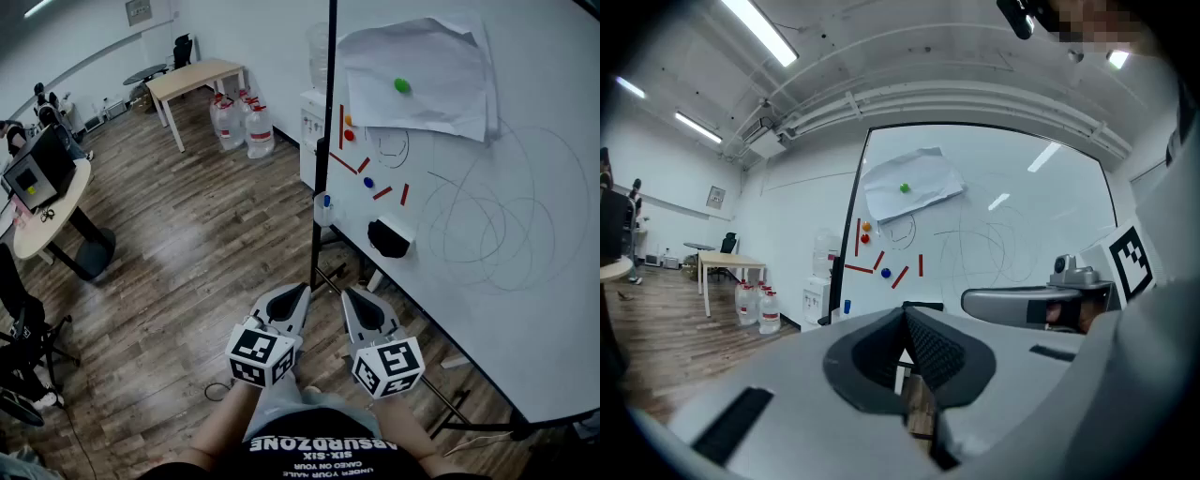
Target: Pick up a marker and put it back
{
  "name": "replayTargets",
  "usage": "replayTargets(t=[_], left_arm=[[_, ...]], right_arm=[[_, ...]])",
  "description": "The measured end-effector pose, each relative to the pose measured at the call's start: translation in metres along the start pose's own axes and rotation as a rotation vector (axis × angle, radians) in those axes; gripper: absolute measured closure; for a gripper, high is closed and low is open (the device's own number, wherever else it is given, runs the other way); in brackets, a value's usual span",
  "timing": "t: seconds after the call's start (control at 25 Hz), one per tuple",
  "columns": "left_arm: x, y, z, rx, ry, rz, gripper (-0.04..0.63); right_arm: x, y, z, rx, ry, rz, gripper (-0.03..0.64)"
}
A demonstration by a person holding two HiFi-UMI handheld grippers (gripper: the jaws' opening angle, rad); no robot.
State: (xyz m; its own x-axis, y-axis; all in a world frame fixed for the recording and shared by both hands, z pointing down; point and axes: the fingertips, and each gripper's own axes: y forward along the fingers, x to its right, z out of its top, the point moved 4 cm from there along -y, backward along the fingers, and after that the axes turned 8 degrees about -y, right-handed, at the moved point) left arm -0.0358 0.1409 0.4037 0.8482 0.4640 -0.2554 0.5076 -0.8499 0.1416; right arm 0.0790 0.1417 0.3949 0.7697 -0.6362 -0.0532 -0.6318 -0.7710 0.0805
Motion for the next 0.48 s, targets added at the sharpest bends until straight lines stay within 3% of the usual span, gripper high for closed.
replayTargets(t=[0.48], left_arm=[[-0.008,0.003,-0.011,-0.038,-0.017,0.016,0.588]], right_arm=[[0.011,0.008,-0.007,0.026,0.02,-0.023,0.616]])
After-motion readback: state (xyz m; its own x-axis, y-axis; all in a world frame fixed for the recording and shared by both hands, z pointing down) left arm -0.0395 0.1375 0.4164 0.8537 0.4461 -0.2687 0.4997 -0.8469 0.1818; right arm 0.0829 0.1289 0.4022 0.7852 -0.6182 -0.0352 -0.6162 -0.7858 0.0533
